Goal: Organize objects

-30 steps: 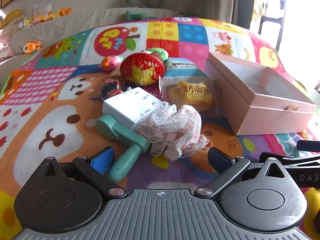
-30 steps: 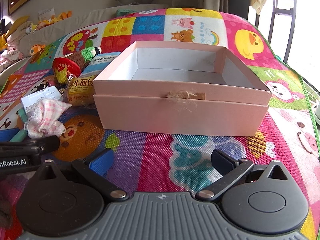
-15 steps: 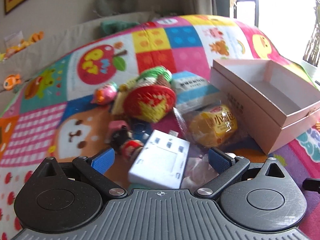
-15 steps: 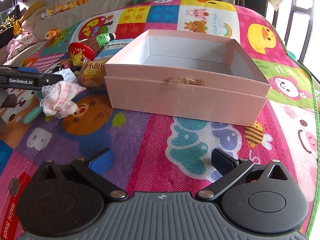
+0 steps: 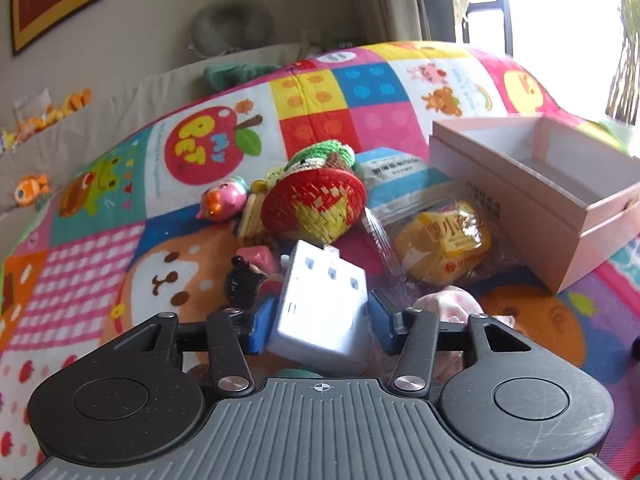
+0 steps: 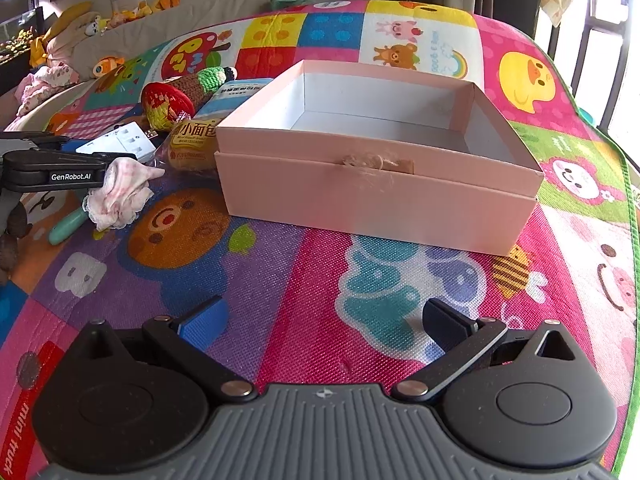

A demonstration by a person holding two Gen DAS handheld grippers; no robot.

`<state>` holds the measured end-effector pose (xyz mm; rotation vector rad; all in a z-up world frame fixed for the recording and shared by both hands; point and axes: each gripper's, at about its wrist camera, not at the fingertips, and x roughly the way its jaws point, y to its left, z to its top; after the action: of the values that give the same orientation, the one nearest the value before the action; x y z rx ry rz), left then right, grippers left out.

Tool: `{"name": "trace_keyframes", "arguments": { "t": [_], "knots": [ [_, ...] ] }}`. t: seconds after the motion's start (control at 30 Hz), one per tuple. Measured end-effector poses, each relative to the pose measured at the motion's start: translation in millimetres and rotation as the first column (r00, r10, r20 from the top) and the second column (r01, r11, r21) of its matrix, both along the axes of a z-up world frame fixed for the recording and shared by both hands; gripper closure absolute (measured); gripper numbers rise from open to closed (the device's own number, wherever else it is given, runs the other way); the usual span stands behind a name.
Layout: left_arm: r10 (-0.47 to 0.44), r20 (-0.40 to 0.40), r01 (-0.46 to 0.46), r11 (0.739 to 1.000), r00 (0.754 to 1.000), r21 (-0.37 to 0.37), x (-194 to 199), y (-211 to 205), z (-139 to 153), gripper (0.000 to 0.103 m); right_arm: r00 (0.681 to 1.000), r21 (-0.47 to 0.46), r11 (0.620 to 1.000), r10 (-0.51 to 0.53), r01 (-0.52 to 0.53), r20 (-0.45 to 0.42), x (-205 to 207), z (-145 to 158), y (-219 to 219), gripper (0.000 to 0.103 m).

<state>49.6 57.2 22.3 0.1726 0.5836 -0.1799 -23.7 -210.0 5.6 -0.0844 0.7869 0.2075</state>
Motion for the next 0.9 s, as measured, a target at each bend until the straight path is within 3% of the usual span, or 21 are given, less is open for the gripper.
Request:
{"name": "trace_keyframes", "arguments": {
  "t": [0.03, 0.13, 0.23, 0.4, 0.53, 0.73, 0.9],
  "knots": [
    [0.012, 0.016, -0.011, 0.999, 1.000, -0.050, -5.4, 6.1, 7.1, 0.082, 1.000, 0.000, 1.000, 0.000, 0.000, 0.001, -0.4, 0.1, 0.3, 0.000],
    [0.028, 0.042, -0.017, 0.973, 0.999, -0.229, -29.4, 30.3, 33.9, 0.087, 1.000, 0.002, 1.000, 0.012, -0.012, -0.005, -0.7, 1.5, 0.8, 0.000],
    [0.018, 0.070, 0.003, 0.957, 0.997, -0.290, -58.7, 47.0, 52.0, 0.088, 0.997, 0.029, 0.996, 0.080, -0.080, -0.001, -3.2, 7.0, 14.1, 0.000],
    [0.008, 0.028, 0.000, 0.963, 1.000, -0.269, -77.9, 59.2, 43.7, 0.088, 0.956, 0.011, 0.962, 0.271, -0.274, 0.108, -8.0, 26.2, 72.9, 0.000],
    [0.041, 0.022, -0.035, 0.974, 0.999, -0.226, -69.7, 59.4, 34.9, 0.087, 0.931, -0.025, 0.939, 0.342, -0.342, 0.124, -4.7, 33.3, 105.2, 0.000],
    [-0.010, 0.005, 0.011, 0.975, 1.000, -0.224, -49.8, 39.3, 27.0, 0.087, 0.952, -0.033, 0.958, 0.287, -0.285, 0.104, -9.4, 23.5, 92.2, 0.000],
    [0.071, 0.005, -0.070, 0.991, 0.997, -0.114, -19.5, 17.5, 19.3, 0.083, 0.974, -0.036, 0.974, 0.224, -0.222, 0.042, -10.5, 7.6, 71.7, 0.000]
  ]
}}
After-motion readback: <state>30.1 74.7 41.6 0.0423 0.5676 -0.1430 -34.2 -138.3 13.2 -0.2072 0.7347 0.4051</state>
